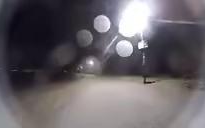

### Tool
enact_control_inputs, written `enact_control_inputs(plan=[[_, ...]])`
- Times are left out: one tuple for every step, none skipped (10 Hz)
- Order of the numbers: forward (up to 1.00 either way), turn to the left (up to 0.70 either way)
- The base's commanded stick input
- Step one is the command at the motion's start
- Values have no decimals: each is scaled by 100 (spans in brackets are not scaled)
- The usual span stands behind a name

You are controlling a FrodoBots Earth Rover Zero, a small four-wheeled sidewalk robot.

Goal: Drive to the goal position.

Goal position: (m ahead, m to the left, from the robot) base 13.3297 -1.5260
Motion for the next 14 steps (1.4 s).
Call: enact_control_inputs(plan=[[100,0],[100,0],[100,0],[100,0],[100,0],[100,0],[100,0],[100,0],[100,0],[100,0],[100,0],[100,0],[100,0],[100,0]])
